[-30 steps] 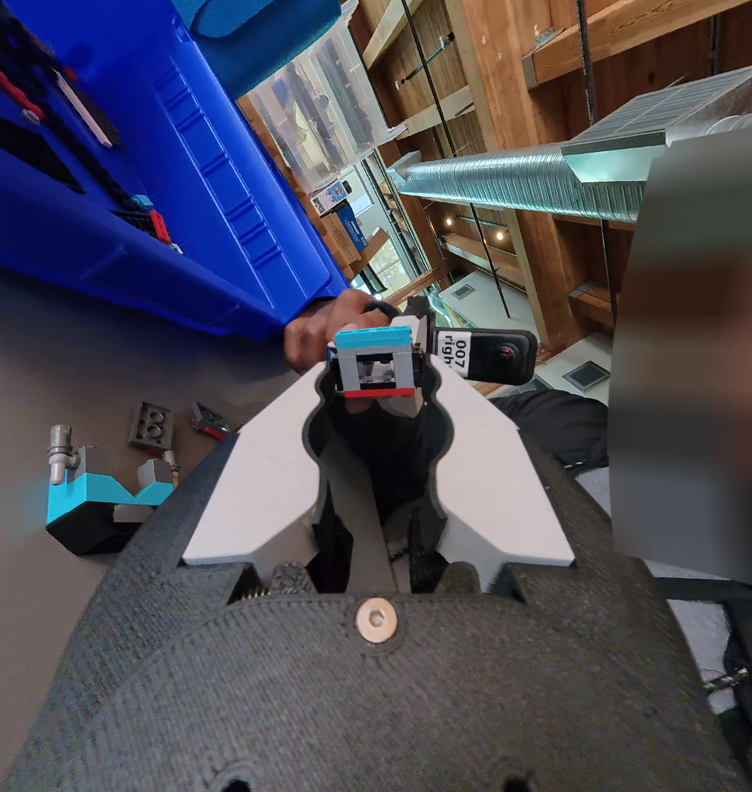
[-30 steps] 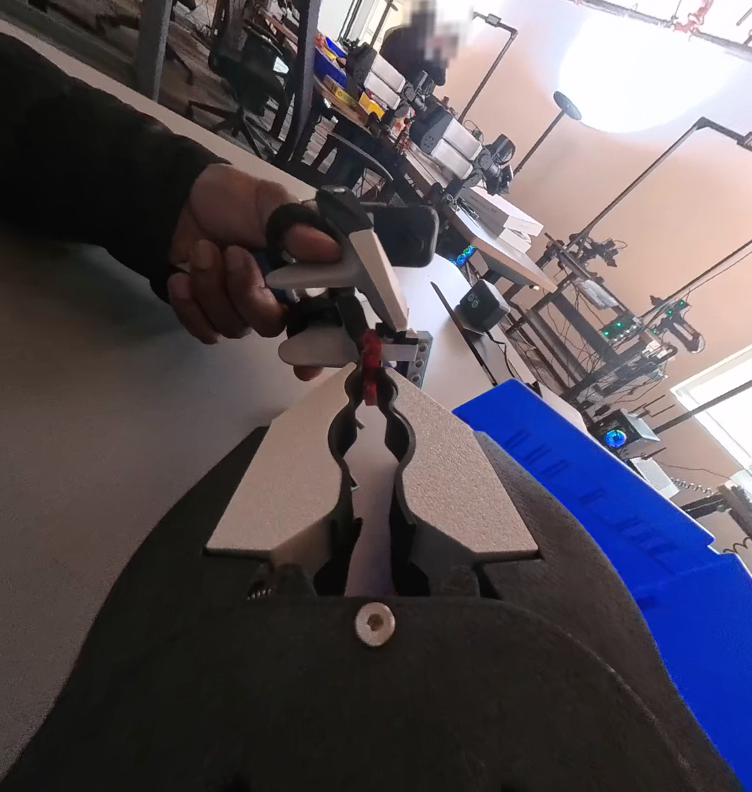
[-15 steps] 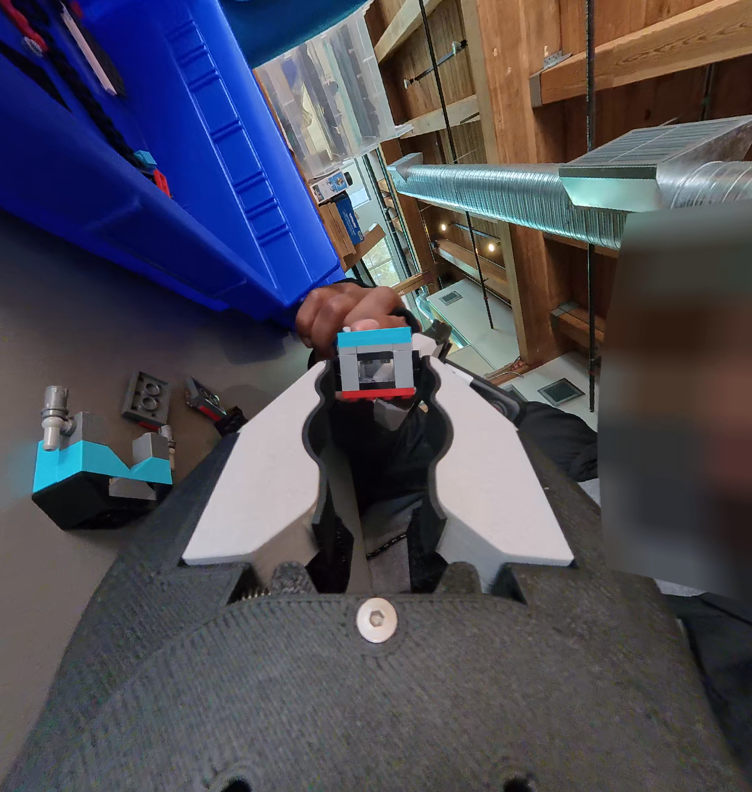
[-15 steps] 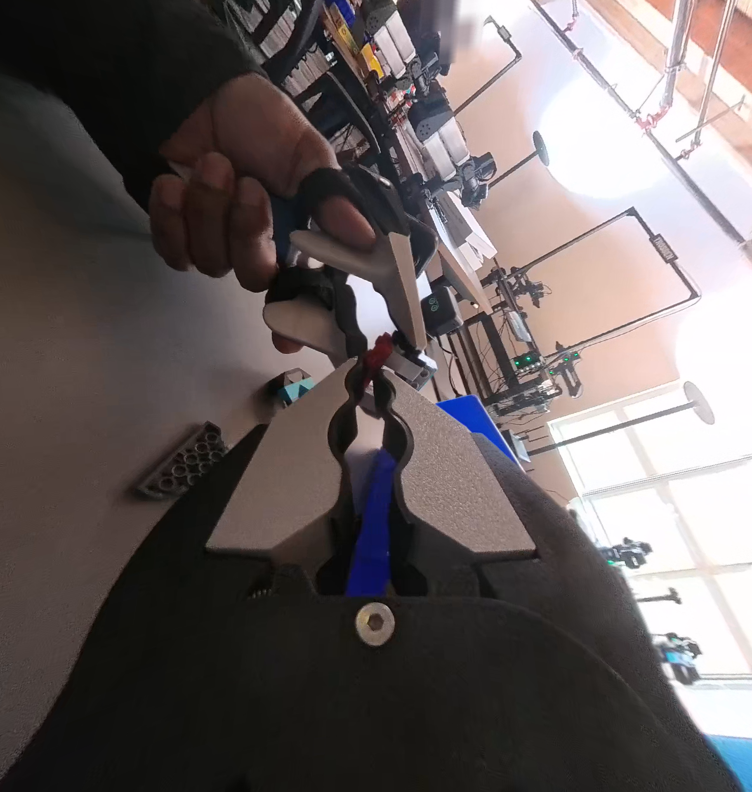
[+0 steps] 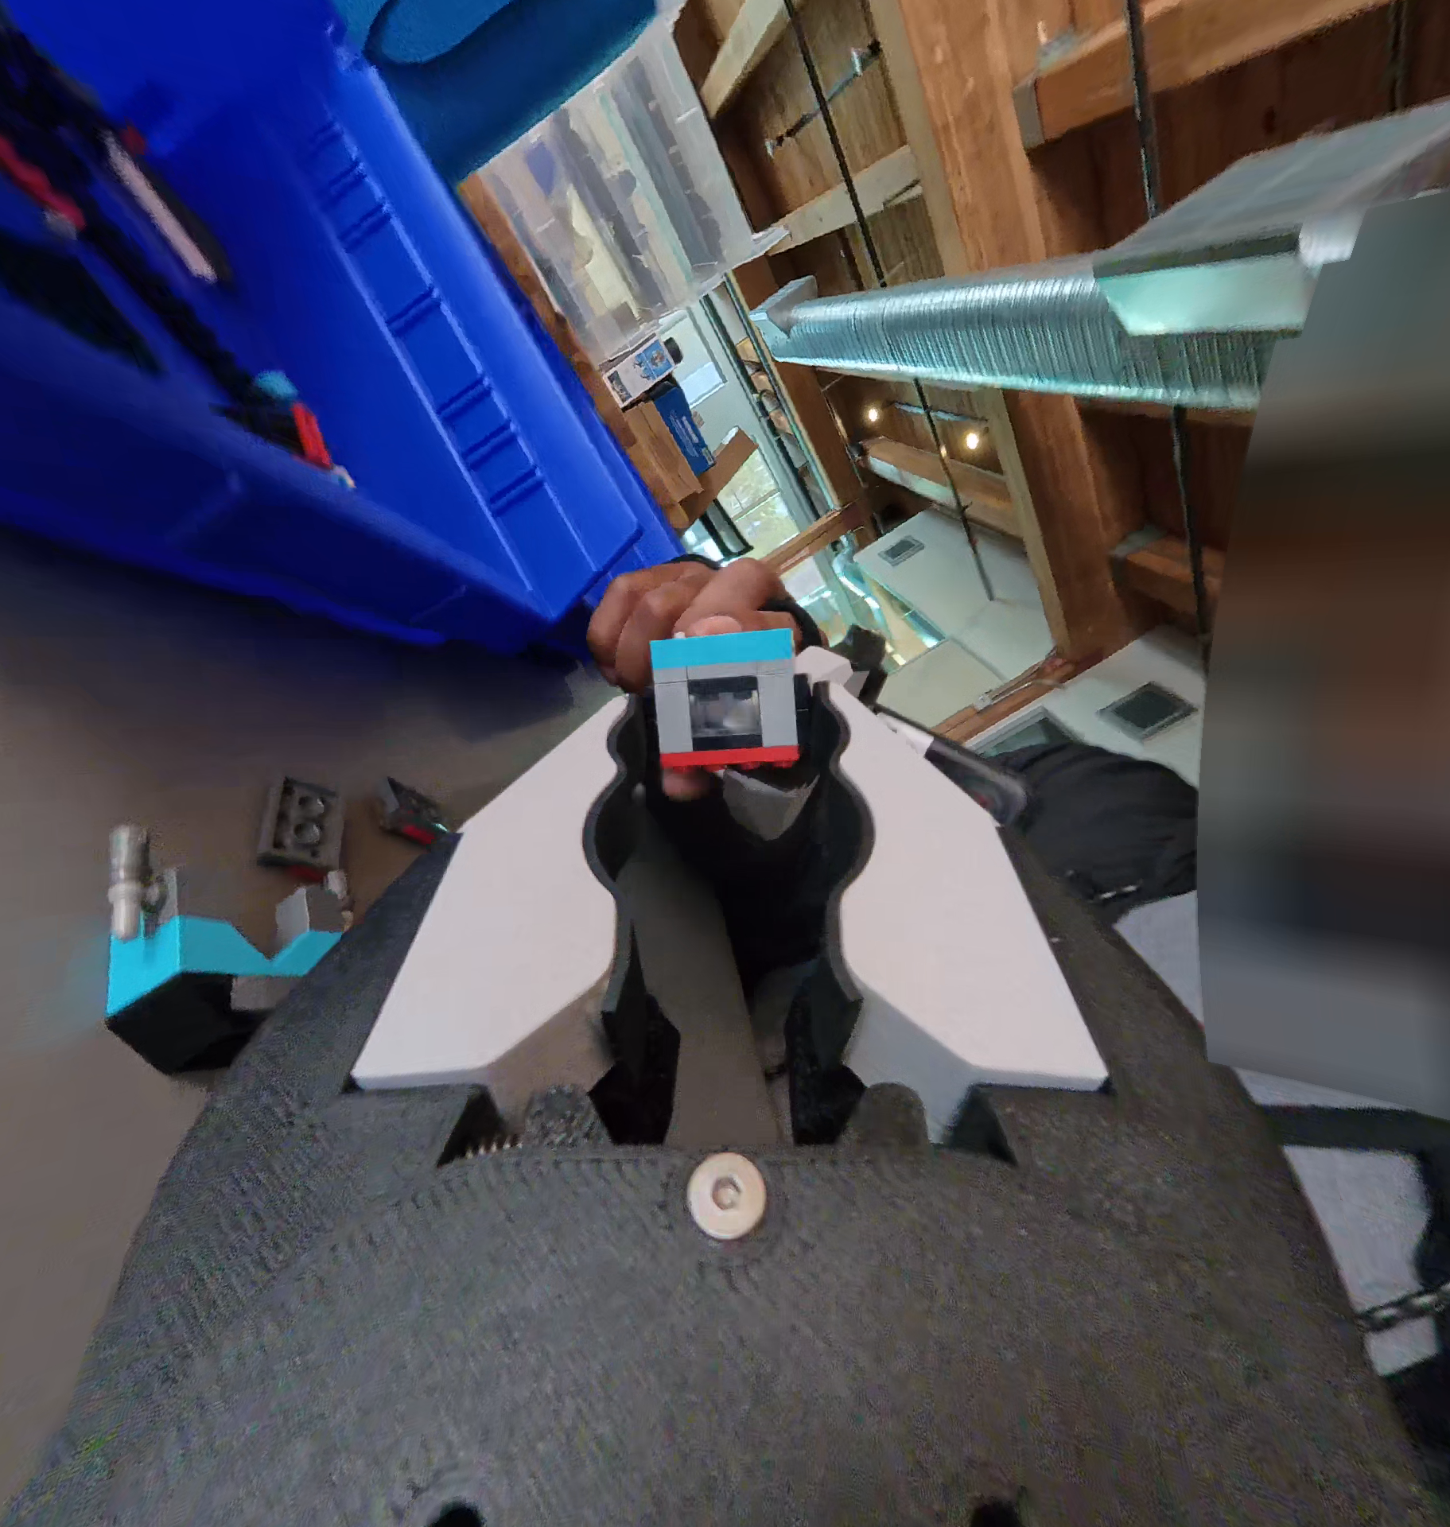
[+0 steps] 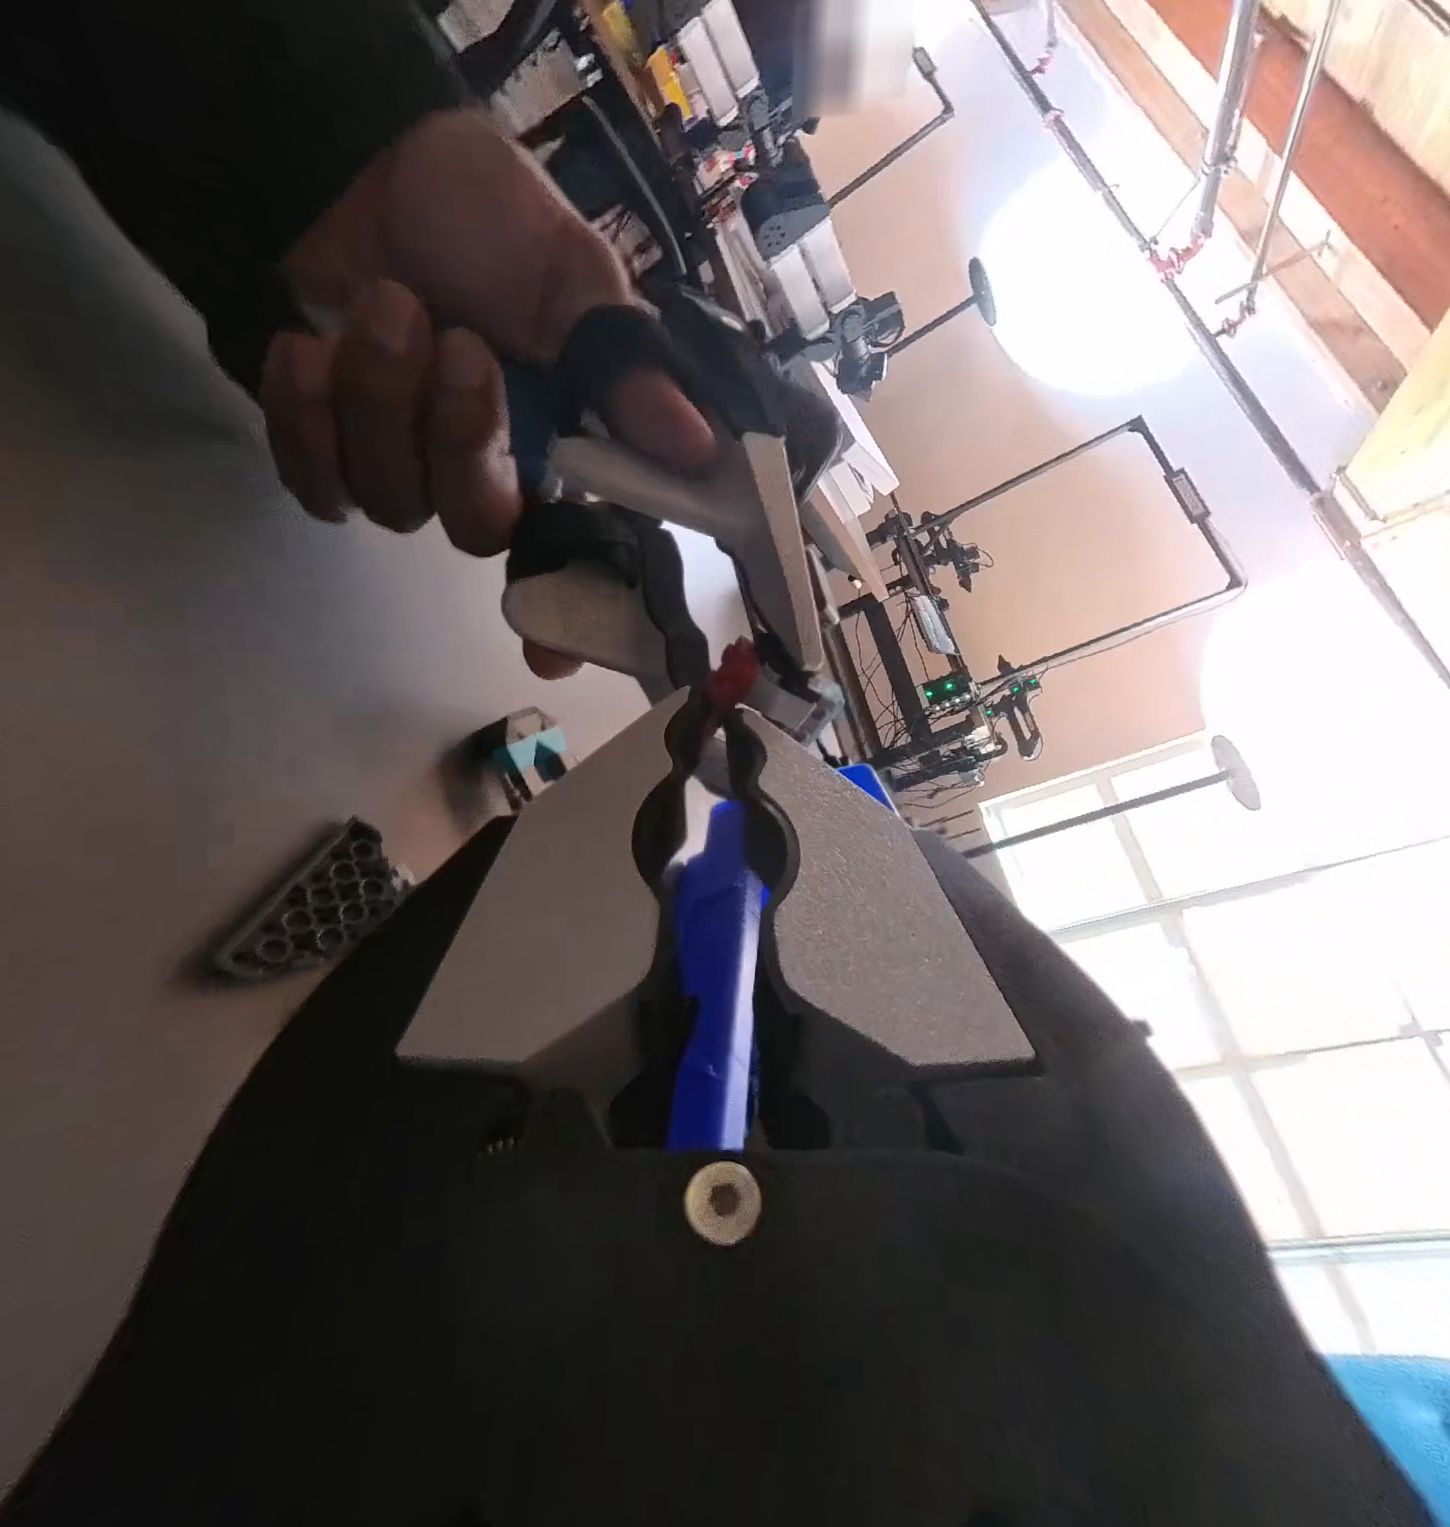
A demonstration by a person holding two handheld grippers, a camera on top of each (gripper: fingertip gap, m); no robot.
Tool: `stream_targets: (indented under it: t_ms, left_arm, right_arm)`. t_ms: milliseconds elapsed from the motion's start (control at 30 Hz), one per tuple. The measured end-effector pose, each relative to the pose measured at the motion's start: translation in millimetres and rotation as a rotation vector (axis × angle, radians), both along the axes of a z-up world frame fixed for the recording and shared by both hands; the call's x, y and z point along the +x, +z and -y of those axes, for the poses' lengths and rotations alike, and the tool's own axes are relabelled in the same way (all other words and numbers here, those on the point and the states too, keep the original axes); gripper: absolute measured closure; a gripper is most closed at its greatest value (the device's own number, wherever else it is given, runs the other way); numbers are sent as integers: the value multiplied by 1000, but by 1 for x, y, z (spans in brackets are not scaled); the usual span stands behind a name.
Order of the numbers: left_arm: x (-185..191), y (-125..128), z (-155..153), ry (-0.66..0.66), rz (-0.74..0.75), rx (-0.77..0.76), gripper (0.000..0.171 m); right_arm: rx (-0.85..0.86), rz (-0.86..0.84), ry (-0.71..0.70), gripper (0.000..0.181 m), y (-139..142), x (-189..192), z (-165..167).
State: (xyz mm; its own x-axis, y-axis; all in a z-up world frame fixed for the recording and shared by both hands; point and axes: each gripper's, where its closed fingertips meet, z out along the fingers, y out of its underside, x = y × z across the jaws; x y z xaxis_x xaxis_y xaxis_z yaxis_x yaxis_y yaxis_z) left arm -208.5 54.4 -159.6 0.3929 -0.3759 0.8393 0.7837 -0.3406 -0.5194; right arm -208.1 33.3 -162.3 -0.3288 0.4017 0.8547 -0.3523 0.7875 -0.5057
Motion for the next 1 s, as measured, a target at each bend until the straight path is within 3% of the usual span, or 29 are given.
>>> stream_targets:
  t_ms: [300, 567, 800, 1000]
  left_arm:
    - [-8, 14, 13, 121, -551, 61, 131]
    - [7, 4, 11, 136, -1031, 70, 131]
    - [15, -20, 10, 93, -1406, 39, 130]
    - [23, -28, 9, 57, -1540, 65, 130]
  right_arm:
    - [-386, 259, 114, 145, 21, 7, -8]
    - [-638, 527, 223, 137, 29, 15, -10]
    - [-565, 633, 218, 136, 11, 20, -11]
    - [-473, 693, 205, 138, -10, 23, -4]
